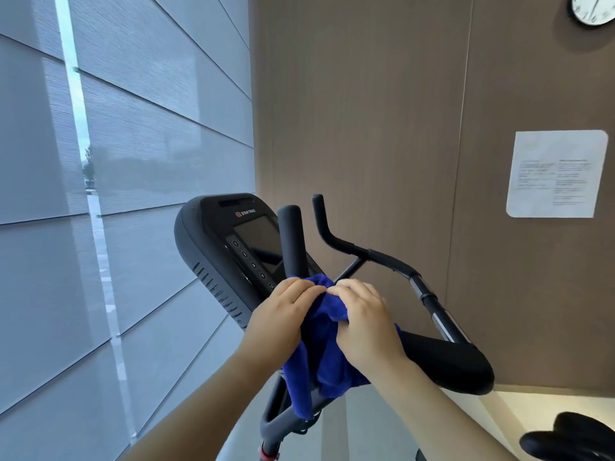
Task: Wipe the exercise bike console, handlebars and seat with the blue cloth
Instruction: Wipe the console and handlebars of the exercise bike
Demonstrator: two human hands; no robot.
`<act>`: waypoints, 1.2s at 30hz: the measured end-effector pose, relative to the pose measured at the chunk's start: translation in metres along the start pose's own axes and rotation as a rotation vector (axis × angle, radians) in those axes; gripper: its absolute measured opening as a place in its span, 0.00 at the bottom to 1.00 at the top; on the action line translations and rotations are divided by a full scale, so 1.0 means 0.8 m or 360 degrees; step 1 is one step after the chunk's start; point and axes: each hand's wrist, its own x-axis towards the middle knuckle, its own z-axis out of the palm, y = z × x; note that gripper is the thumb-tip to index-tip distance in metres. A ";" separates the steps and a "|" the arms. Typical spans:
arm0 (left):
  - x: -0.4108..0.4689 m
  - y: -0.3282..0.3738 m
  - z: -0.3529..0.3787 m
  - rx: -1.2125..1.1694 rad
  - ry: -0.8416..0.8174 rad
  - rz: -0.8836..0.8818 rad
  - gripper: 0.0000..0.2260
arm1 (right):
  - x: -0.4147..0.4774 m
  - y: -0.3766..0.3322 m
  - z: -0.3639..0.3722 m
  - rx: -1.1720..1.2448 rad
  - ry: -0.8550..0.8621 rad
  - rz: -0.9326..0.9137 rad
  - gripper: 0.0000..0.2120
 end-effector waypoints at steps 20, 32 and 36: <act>0.012 -0.017 0.025 0.0456 -0.0366 -0.0106 0.32 | 0.044 -0.003 0.007 -0.0214 -0.0279 -0.0112 0.25; 0.000 0.033 0.051 0.0230 -0.0485 0.0070 0.26 | 0.009 0.046 -0.092 -0.0195 -0.0870 0.0232 0.27; 0.017 0.034 0.053 0.0369 -0.0483 0.0156 0.24 | -0.007 0.052 -0.048 -0.0513 -0.0755 0.0183 0.31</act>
